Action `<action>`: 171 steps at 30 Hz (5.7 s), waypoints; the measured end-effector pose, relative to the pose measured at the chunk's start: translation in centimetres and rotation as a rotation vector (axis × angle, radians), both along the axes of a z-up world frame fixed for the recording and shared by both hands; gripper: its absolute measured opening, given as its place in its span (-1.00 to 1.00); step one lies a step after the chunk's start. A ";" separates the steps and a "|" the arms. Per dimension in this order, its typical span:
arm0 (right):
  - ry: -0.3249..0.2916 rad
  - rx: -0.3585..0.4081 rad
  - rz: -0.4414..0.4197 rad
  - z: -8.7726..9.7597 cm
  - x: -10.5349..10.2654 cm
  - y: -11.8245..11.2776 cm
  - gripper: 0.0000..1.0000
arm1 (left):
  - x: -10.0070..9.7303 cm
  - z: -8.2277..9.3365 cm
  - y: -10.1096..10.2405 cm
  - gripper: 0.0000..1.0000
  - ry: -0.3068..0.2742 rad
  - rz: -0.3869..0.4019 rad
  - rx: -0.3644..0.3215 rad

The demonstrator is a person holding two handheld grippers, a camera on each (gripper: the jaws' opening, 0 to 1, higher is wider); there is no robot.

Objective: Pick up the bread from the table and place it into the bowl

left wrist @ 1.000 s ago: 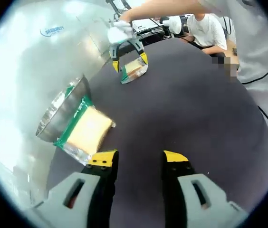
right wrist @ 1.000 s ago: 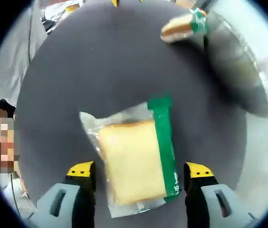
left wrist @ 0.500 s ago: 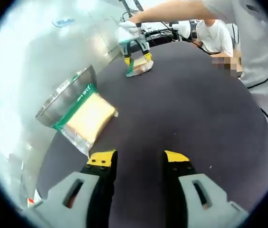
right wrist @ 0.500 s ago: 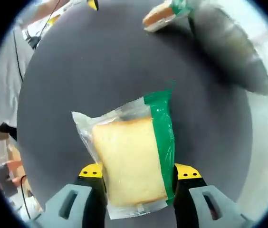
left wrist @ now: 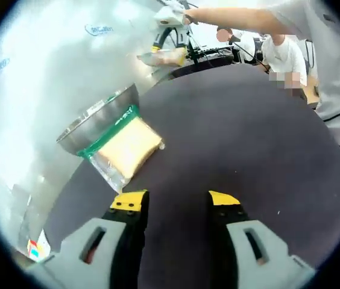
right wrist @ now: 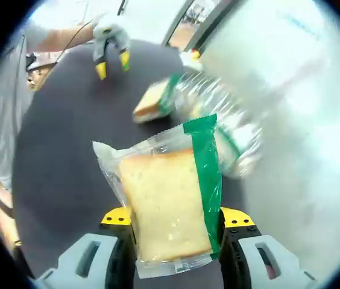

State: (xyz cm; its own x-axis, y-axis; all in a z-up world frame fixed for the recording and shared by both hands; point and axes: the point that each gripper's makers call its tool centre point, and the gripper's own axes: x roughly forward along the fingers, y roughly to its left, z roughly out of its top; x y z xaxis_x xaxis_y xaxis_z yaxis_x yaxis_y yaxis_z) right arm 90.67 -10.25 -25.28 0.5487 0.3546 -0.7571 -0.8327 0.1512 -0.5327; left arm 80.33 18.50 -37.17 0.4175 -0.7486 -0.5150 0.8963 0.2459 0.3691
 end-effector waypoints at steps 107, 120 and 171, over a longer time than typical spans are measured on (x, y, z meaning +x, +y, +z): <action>-0.017 0.860 -0.109 -11.4 -11.9 14.0 0.03 | 12.5 -1.0 -0.7 0.69 0.693 1.016 -0.382; -0.104 0.890 0.025 -7.5 -15.4 14.7 0.03 | 13.4 -5.3 -1.9 0.68 0.660 1.276 -0.036; -0.181 0.826 -0.029 -7.8 -13.9 12.7 -0.09 | 10.8 -4.5 -2.0 -0.02 0.634 0.950 0.299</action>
State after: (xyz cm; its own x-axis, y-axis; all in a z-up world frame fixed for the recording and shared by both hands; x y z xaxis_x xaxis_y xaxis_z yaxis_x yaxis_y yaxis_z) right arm 76.77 2.49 -33.08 0.6542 0.7391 -0.1608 -0.7348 0.5707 -0.3666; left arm 91.10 16.49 -41.65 0.3487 -0.0897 -0.9329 0.4440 0.8924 0.0802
